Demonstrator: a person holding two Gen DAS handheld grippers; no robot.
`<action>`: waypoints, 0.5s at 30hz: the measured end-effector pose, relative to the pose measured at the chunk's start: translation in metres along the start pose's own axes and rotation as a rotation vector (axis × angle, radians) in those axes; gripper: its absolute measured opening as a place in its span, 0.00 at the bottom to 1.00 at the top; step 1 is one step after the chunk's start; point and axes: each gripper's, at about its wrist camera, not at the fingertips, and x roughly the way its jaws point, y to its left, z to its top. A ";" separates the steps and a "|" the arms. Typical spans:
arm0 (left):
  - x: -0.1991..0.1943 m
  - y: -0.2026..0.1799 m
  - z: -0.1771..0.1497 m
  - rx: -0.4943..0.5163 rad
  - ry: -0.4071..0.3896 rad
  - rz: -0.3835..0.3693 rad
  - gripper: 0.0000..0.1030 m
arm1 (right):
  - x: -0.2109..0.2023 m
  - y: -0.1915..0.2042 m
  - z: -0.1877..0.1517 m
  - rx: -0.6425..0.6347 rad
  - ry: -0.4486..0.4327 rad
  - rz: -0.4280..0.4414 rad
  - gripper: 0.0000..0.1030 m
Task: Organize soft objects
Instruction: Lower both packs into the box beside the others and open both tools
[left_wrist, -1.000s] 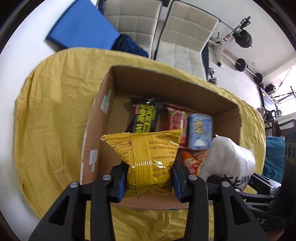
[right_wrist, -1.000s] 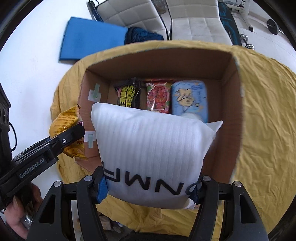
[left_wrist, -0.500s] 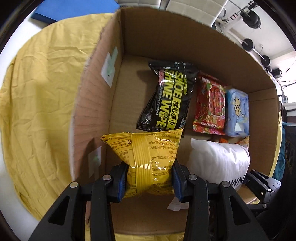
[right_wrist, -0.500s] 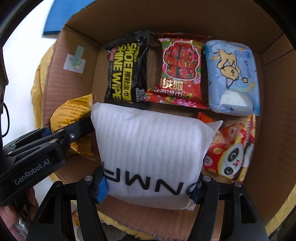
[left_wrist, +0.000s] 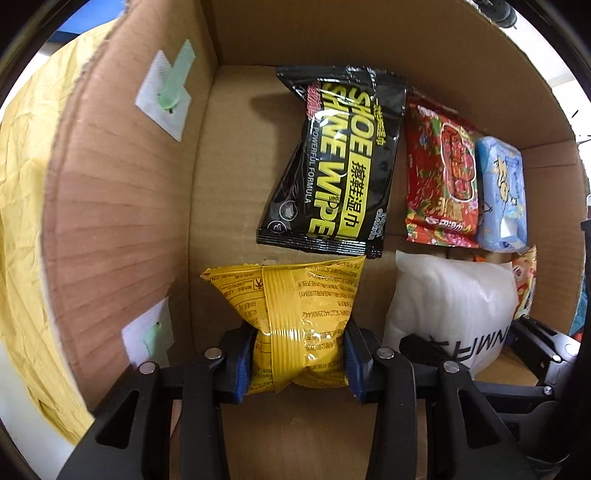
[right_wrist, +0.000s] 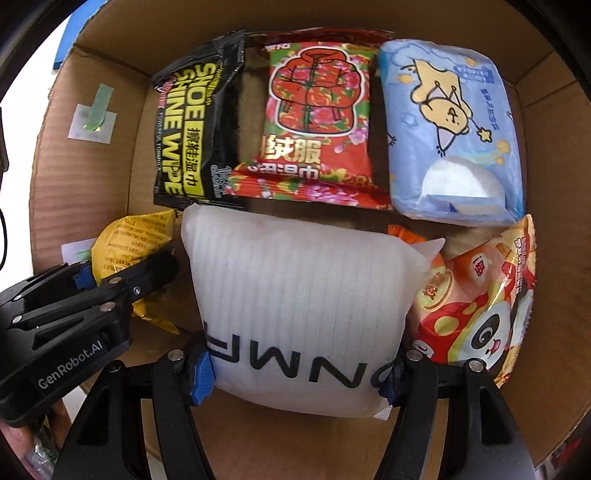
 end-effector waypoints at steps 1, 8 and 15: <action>0.002 0.000 0.000 0.004 0.004 0.002 0.37 | 0.000 -0.002 -0.001 0.000 -0.002 -0.005 0.68; 0.020 0.002 -0.002 -0.003 0.022 -0.003 0.38 | 0.007 0.004 -0.005 -0.016 -0.002 -0.021 0.72; 0.016 -0.004 -0.003 -0.024 0.029 0.007 0.38 | -0.002 0.023 0.003 -0.005 -0.002 -0.025 0.73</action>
